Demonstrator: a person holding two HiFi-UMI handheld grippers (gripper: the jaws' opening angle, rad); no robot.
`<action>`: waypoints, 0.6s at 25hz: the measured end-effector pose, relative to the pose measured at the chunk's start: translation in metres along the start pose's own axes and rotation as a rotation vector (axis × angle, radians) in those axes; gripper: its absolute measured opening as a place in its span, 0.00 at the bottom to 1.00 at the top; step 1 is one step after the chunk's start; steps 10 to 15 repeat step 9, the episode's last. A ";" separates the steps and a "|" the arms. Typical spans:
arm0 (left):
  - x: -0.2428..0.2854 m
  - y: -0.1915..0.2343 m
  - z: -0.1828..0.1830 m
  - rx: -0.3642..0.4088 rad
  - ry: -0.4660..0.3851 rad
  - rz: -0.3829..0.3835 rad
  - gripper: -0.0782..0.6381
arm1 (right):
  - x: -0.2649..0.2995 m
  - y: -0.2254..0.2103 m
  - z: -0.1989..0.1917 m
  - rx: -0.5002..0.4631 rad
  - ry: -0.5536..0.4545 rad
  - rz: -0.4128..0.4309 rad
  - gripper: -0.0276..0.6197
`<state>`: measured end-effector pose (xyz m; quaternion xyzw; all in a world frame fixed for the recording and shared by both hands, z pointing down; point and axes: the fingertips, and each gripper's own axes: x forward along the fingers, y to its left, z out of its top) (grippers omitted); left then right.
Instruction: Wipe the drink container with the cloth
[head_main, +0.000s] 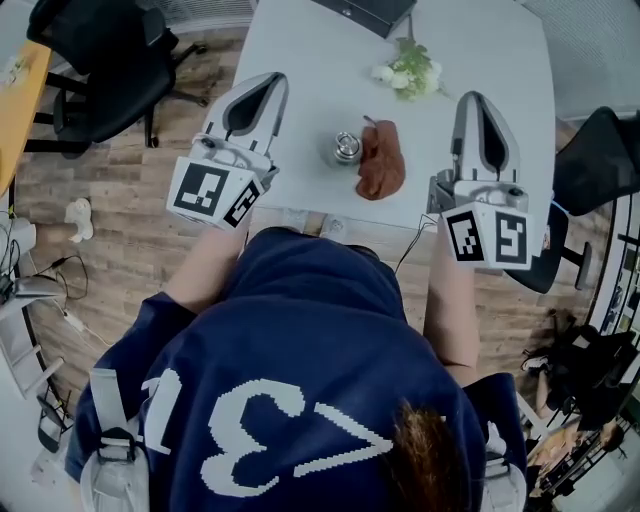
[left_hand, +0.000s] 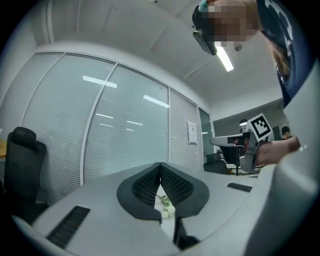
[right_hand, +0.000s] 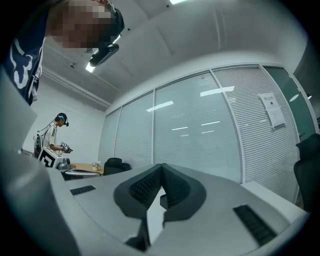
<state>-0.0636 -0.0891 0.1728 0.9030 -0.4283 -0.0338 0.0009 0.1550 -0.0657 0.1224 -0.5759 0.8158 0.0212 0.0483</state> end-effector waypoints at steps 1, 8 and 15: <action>-0.001 -0.001 0.002 0.003 -0.005 0.004 0.13 | -0.001 0.000 0.003 -0.007 -0.006 -0.001 0.08; -0.009 -0.008 0.009 0.020 -0.013 0.006 0.13 | -0.004 0.002 0.011 -0.031 -0.021 -0.002 0.08; -0.010 -0.009 0.010 0.023 -0.012 0.008 0.13 | -0.004 0.003 0.011 -0.031 -0.022 -0.001 0.08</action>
